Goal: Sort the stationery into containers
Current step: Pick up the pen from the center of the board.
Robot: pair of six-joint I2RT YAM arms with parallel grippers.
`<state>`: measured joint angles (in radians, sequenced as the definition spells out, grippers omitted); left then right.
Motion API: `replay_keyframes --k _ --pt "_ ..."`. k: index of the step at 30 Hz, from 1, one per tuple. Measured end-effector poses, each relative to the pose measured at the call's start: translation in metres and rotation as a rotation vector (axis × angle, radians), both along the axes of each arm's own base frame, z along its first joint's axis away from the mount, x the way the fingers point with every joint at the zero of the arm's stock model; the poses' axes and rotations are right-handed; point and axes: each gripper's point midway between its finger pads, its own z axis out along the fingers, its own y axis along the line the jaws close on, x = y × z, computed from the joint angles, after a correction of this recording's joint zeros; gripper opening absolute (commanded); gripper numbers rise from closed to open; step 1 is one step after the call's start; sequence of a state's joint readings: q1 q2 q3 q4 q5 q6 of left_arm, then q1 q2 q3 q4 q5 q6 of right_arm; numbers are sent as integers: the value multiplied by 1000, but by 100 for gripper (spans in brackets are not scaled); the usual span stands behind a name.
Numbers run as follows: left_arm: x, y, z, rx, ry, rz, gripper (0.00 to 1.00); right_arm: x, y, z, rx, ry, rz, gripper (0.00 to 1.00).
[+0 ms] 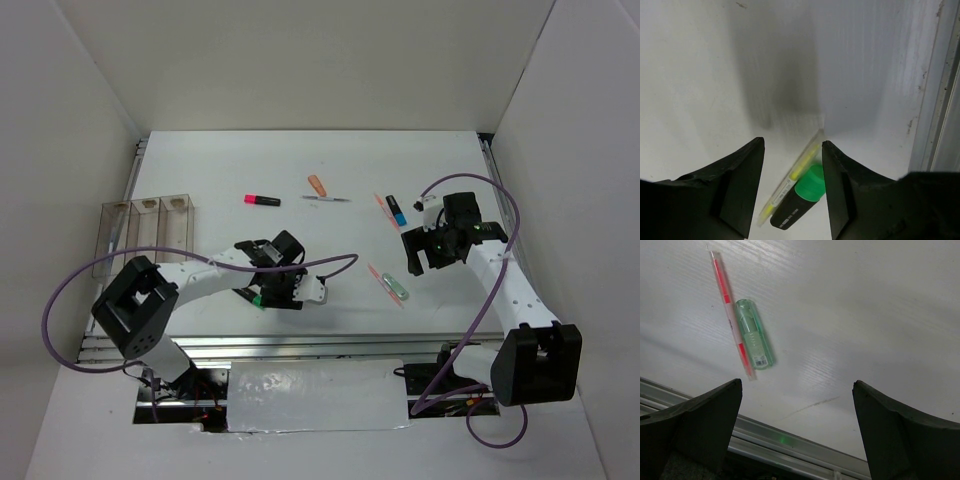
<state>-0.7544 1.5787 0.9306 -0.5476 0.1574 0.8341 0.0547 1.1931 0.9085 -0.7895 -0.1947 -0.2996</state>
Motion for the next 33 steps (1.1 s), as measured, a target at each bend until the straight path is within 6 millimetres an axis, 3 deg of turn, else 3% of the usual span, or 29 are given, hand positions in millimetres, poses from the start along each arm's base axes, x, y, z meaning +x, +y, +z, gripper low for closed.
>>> replay_keyframes --k 4,13,24,33 --pt "2 3 -12 21 11 -1 59 0 0 0 -1 0 0 97" --pt "24 9 -13 12 -16 14 48 0 -3 0 -17 0 -8 97" --pt "82 40 -12 13 -46 129 47 0 -4 -1 -22 0 -9 97" --pt "103 81 -13 32 -54 195 39 0 -5 -1 -24 1 -8 97"
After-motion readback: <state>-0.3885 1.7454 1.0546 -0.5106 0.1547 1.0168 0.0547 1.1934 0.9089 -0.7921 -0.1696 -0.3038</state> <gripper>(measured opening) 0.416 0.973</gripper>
